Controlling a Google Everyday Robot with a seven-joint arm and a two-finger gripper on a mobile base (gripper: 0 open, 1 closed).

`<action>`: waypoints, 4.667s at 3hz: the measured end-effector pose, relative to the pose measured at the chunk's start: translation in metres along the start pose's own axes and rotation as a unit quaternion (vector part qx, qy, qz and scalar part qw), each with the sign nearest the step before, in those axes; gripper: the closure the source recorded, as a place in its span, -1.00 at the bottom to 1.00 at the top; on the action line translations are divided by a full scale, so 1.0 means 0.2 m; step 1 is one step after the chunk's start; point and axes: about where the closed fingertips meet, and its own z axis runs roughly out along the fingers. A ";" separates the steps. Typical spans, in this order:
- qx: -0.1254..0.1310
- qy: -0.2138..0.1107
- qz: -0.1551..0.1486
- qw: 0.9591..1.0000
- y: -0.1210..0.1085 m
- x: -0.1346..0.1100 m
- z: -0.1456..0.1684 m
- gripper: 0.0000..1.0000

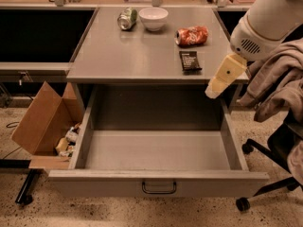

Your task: Place rxbar chocolate into top drawer

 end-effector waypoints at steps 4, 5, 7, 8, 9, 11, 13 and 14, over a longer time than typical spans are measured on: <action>0.028 -0.008 0.224 0.974 -0.45 -0.18 0.43 -1.00; 0.029 -0.014 0.260 0.965 -0.50 -0.27 0.54 -1.00; 0.035 -0.008 0.320 0.947 -0.57 -0.35 0.70 -1.00; 0.039 0.001 0.331 0.943 -0.59 -0.37 0.75 -1.00; 0.028 -0.004 0.351 0.936 -0.61 -0.37 0.81 -1.00; 0.020 0.016 0.366 0.930 -0.63 -0.39 0.94 -1.00; 0.021 0.026 0.367 0.930 -0.63 -0.39 0.98 -0.24; 0.021 0.026 0.367 0.930 -0.64 -0.40 0.95 0.23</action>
Offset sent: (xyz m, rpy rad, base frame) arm 0.1108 -0.0232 -0.0353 0.2389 -0.0190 -0.3667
